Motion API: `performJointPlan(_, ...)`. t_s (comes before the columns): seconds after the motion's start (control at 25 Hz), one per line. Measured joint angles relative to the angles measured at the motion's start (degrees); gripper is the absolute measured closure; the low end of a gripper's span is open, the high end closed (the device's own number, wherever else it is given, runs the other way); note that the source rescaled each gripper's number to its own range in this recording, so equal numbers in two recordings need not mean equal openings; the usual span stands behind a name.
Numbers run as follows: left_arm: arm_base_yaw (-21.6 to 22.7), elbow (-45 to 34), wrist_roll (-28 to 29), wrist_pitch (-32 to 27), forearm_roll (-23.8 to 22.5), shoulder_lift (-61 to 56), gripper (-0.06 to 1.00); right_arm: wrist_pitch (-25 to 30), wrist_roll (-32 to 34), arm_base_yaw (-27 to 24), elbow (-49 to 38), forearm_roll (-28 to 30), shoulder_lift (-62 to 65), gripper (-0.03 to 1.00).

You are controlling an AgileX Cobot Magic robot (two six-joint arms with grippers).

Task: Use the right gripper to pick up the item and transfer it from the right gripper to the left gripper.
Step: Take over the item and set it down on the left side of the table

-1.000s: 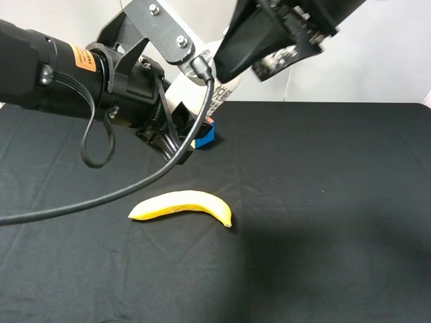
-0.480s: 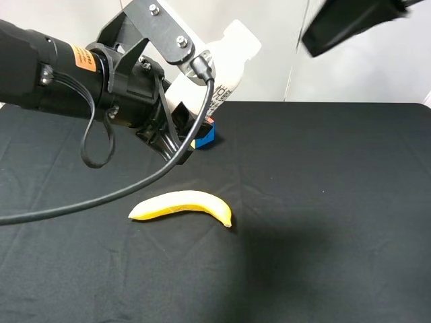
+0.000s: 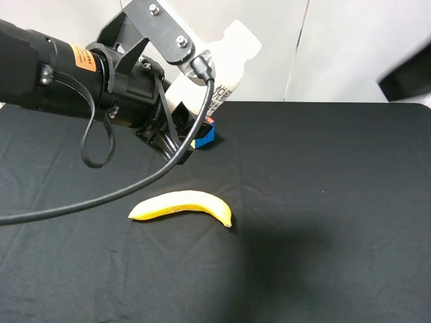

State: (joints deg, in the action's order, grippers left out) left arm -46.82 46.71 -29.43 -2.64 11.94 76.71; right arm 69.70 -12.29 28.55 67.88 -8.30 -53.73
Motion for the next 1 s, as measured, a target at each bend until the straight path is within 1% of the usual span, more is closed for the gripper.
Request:
performJointPlan(0.4, 0.00, 0.00, 0.00, 0.00, 0.00, 0.00, 0.92, 0.07, 0.91, 0.00, -14.41, 0.16, 15.43, -0.03)
performJointPlan(0.64, 0.00, 0.00, 0.00, 0.00, 0.00, 0.00, 0.92, 0.01, 0.91, 0.00, -21.85, 1.55, 23.62, -0.03)
performJointPlan(0.76, 0.00, 0.00, 0.00, 0.05, 0.00, 0.00, 0.92, -1.39, 1.25, 0.00, -25.30, 1.82, 28.13, -0.03)
performJointPlan(1.0, 0.00, 0.00, 0.00, 0.05, 0.00, 0.00, 0.92, -4.94, 4.27, 0.00, -33.39, 1.98, 36.92, -0.03)
